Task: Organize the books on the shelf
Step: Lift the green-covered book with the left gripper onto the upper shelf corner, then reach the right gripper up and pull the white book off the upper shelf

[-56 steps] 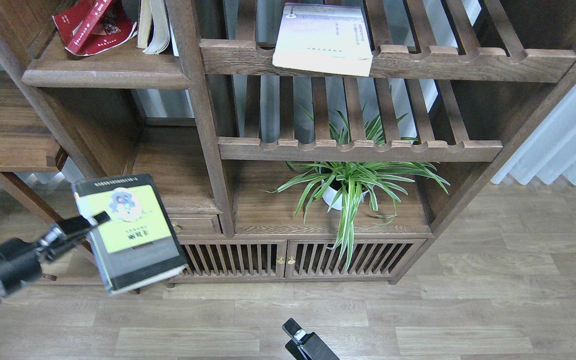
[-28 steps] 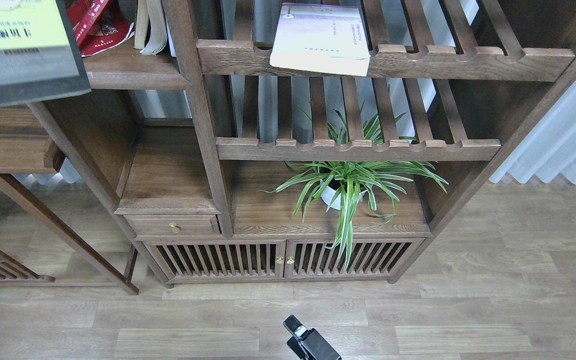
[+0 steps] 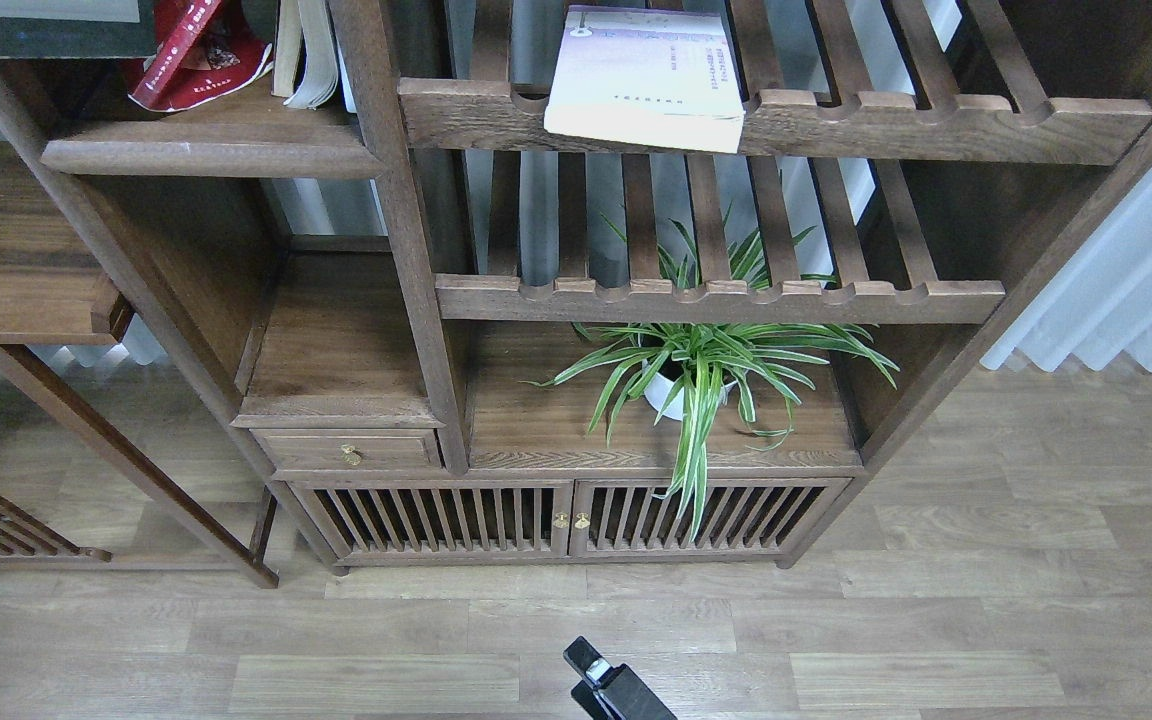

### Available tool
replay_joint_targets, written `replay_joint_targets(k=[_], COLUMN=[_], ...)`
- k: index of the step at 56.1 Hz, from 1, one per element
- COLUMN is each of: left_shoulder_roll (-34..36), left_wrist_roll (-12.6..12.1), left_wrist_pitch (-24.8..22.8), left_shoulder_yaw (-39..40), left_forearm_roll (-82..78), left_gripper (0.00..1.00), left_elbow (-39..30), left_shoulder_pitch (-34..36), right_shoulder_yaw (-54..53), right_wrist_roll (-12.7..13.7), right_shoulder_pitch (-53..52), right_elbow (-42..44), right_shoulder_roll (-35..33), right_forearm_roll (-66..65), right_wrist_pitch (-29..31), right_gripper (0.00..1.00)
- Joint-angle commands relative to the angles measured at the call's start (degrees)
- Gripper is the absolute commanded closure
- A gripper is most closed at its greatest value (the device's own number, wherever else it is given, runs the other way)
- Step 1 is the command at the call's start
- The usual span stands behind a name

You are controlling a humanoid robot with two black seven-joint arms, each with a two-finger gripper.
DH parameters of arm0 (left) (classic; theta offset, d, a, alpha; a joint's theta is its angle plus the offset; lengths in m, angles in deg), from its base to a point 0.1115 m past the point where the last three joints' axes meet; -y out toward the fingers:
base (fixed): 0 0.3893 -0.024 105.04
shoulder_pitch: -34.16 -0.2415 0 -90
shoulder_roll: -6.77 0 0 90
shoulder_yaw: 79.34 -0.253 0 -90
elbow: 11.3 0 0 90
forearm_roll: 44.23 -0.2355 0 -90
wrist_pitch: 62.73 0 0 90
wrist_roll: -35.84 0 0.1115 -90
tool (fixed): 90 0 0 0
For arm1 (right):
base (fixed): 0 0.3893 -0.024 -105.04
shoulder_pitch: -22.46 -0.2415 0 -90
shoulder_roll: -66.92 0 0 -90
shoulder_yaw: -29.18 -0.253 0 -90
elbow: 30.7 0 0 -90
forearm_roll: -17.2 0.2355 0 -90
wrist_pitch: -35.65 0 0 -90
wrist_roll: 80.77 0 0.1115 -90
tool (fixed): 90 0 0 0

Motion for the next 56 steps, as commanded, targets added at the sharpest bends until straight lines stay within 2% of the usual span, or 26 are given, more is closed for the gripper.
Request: replay_joint_targets(k=[1,10,27,44,48,56], left_shoulder_roll=[-0.9,-5.3,-10.2,-16.0,-19.4,-21.3], left_wrist_roll=[-0.5,-1.0,-1.1,-1.0,-1.0,-0.8], left_wrist_pitch=[0.0,0.0,0.0,0.0,0.0,0.0], left_shoulder_yaw=[0.5,0.8,1.2,1.8,1.7,1.3], left_forearm_roll=[-2.6,-10.0,-17.3,-22.6,-23.9,-24.3], left_gripper=[0.97,0.97,0.97,0.96,0.96,0.96], left_elbow=[1.2,3.7,10.2,17.3,20.1,22.6], left_shoulder_pitch=[2.1,8.3,12.4,14.3,14.5,14.5], right_shoulder_yaw=[0.0,0.0,-3.8,-5.7,-6.0,-8.6], right_wrist_roll=[0.0,0.0,0.0,-0.6,-0.7,-0.8], right_shoulder_pitch=[0.1,-0.1,-1.8,-9.6,-15.0,-21.1], right_elbow=[0.0,0.0,0.0,0.0,-0.2,-0.3], right_shoulder_roll=[0.0,0.1,1.1,1.5,1.5,1.5], right_forearm_roll=[0.0,0.0,0.6,2.6,3.8,4.8], right_wrist_pitch=[0.0,0.0,0.0,0.0,0.0,0.0], right_gripper=[0.01,0.01,0.01,0.01,0.02,0.02])
